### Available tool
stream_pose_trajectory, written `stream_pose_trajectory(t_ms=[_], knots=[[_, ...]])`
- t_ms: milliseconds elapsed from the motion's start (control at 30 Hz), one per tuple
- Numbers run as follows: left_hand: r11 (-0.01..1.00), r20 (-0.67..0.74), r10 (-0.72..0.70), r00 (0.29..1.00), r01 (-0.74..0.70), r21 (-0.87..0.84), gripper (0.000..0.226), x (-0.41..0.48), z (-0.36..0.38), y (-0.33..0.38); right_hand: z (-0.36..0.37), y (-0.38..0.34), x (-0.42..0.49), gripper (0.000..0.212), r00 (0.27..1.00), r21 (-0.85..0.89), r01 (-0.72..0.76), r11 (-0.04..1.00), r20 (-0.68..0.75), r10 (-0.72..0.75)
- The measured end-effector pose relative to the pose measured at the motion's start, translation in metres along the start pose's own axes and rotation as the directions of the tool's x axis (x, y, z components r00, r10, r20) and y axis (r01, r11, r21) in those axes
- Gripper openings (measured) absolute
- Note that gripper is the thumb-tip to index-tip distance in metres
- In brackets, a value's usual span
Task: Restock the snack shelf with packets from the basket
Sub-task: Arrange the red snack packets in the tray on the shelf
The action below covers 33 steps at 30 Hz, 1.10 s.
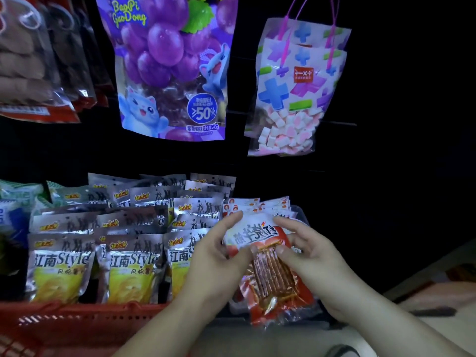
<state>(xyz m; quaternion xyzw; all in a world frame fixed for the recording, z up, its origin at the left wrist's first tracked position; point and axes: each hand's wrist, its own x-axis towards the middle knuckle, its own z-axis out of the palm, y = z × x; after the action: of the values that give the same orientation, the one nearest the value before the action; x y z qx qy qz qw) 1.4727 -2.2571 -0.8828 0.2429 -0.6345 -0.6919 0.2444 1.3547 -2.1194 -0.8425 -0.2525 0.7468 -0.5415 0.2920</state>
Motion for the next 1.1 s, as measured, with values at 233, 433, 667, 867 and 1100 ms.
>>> stream_pose_trajectory(t_ms=[233, 433, 667, 867, 1100], knots=[[0.87, -0.064, 0.272, 0.96, -0.217, 0.443, 0.049, -0.002, 0.006, -0.01, 0.004, 0.011, 0.008, 0.046, 0.972, -0.054, 0.053, 0.997, -0.228, -0.064], [0.971, 0.106, 0.067, 0.992, -0.09, 0.221, 0.048, -0.012, 0.032, -0.008, 0.005, 0.002, 0.007, 0.046, 0.998, 0.173, 0.022, 0.985, -0.055, -0.012], [0.99, 0.142, -0.138, 0.98, 0.138, 0.011, 0.034, 0.006, 0.006, 0.005, -0.013, 0.014, 0.019, 0.078, 0.969, -0.214, 0.125, 0.969, -0.185, -0.166], [0.981, 0.081, -0.07, 0.994, 0.054, 0.186, 0.033, 0.021, 0.003, -0.017, -0.015, 0.022, 0.046, 0.015, 0.965, -0.221, 0.135, 0.966, -0.192, -0.179], [0.923, -0.047, -0.209, 0.977, 0.213, 0.32, 0.042, 0.051, -0.011, -0.076, -0.004, 0.077, 0.084, 0.005, 0.997, -0.465, 0.061, 0.883, -0.01, -0.074]])
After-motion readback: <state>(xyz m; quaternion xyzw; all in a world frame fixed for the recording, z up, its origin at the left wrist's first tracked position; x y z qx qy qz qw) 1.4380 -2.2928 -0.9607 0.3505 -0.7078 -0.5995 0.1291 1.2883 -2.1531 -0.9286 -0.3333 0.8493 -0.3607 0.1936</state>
